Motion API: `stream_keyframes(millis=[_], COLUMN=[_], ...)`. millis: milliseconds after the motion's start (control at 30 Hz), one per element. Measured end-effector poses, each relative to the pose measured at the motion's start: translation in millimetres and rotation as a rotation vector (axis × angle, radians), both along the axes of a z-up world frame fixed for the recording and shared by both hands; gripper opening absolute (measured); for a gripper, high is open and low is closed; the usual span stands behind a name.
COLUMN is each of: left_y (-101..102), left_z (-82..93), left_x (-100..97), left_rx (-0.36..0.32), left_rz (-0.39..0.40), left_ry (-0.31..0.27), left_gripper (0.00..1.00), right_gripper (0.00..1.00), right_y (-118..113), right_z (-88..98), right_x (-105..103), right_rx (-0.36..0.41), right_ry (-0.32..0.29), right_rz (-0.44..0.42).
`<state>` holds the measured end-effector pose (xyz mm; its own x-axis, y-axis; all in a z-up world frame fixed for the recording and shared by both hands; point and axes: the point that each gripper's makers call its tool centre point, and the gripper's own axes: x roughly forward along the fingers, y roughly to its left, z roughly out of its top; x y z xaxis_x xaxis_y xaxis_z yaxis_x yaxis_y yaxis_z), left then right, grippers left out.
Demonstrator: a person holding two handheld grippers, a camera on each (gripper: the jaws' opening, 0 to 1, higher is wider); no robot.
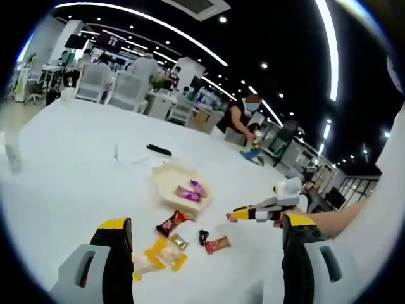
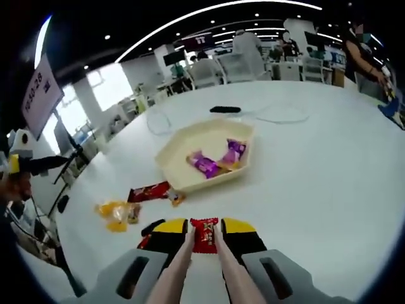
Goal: Place the target food into the container with the food tongs after gripping and lifting it, then release it inside without dropping or visibly crushing the food.
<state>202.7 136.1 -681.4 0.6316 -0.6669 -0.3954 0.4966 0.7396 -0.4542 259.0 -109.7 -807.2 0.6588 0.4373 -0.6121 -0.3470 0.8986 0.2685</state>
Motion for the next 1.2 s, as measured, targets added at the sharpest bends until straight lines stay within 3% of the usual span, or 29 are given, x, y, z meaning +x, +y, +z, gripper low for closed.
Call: stream_keyframes(millis=[167, 733, 1067, 1133, 1200], left_y=[-0.2, -17.7, -32.2, -32.3, -30.6], left_z=[12.3, 21.7, 14.7, 6.8, -0.2], left_x=[-1.5, 9.8, 9.0, 9.1, 8.0], left_rx=[-0.021, -0.023, -0.053, -0.010, -0.002], left_rz=[-0.007, -0.034, -0.065, -0.088, -0.085], left_ry=[-0.023, -0.064, -0.073, -0.107, -0.090], left_gripper=[0.99, 0.99, 0.99, 0.99, 0.99], right_gripper=[0.20, 0.20, 0.20, 0.20, 0.20], right_y=[-1.6, -15.7, -15.3, -17.7, -20.9], right_z=[5.1, 9.9, 28.9, 40.7, 40.9], right_x=[-6.9, -16.8, 3.3, 6.0, 5.3], right_rx=[-0.025, -0.003, 0.022, 0.043, 0.037], right_ry=[0.001, -0.009, -0.100, -0.129, -0.129], right_rz=[0.022, -0.034, -0.056, -0.083, -0.088])
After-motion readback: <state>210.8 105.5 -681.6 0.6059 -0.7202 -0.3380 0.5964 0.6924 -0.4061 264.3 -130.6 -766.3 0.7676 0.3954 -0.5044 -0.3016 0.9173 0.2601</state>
